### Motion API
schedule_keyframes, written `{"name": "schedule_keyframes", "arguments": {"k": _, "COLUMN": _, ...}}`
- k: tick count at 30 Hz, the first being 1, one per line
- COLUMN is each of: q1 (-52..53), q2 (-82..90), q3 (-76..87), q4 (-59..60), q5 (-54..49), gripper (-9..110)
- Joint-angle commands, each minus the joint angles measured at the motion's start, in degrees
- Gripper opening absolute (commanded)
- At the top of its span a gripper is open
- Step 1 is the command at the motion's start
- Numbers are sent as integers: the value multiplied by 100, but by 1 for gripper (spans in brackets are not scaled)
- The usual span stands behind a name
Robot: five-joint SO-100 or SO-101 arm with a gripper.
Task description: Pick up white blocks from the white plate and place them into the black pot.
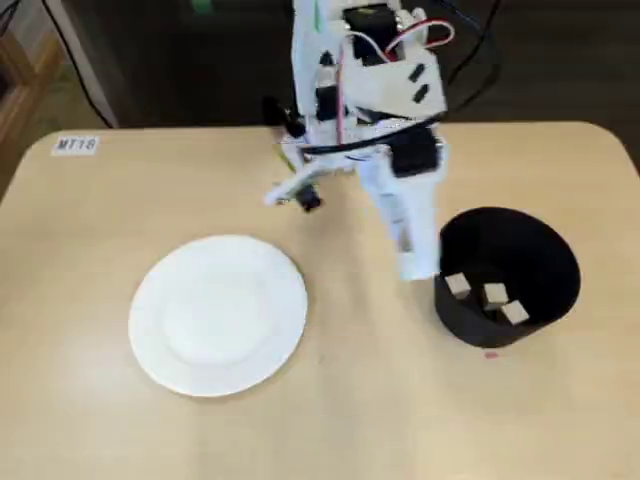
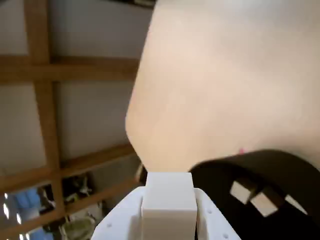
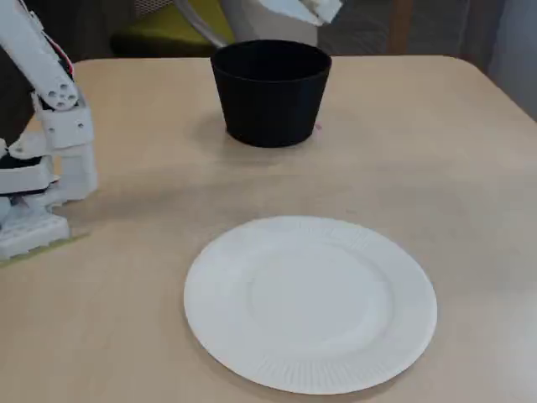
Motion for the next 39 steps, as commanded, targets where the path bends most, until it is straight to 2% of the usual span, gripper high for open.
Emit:
{"name": "schedule_keyframes", "arguments": {"k": 1, "q1": -316, "q2": 237, "q3": 413, "q4": -202, "q5": 88, "gripper": -2}}
{"name": "schedule_keyframes", "arguments": {"k": 10, "q1": -932, "q2": 413, "q3": 2021, "q4": -1573, "q5": 571, "gripper": -2}}
{"name": "schedule_keyframes", "arguments": {"k": 18, "q1": -1090, "q2": 281, "q3": 2039, "q4": -1652, "q5": 571, "gripper": -2}}
{"name": "schedule_keyframes", "arguments": {"k": 19, "q1": -1107, "q2": 281, "q3": 2039, "q4": -1644, "q5": 580, "gripper": 2}}
{"name": "schedule_keyframes", "arguments": {"k": 23, "q1": -1195, "q2": 299, "q3": 2039, "q4": -1591, "q5": 536, "gripper": 32}}
{"name": "schedule_keyframes", "arguments": {"k": 26, "q1": -1204, "q2": 387, "q3": 2039, "q4": -1556, "q5": 536, "gripper": 39}}
{"name": "schedule_keyframes", "arguments": {"k": 28, "q1": -1187, "q2": 492, "q3": 2030, "q4": -1564, "q5": 527, "gripper": 35}}
{"name": "schedule_keyframes", "arguments": {"k": 29, "q1": -1169, "q2": 536, "q3": 2004, "q4": -1573, "q5": 501, "gripper": 23}}
{"name": "schedule_keyframes", "arguments": {"k": 30, "q1": -1151, "q2": 615, "q3": 1951, "q4": -1547, "q5": 413, "gripper": 5}}
{"name": "schedule_keyframes", "arguments": {"k": 31, "q1": -1099, "q2": 747, "q3": 1934, "q4": -1529, "q5": 352, "gripper": -2}}
{"name": "schedule_keyframes", "arguments": {"k": 35, "q1": -343, "q2": 1626, "q3": 1925, "q4": -1090, "q5": 308, "gripper": -2}}
{"name": "schedule_keyframes", "arguments": {"k": 39, "q1": 1222, "q2": 2830, "q3": 1986, "q4": -149, "q5": 316, "gripper": -2}}
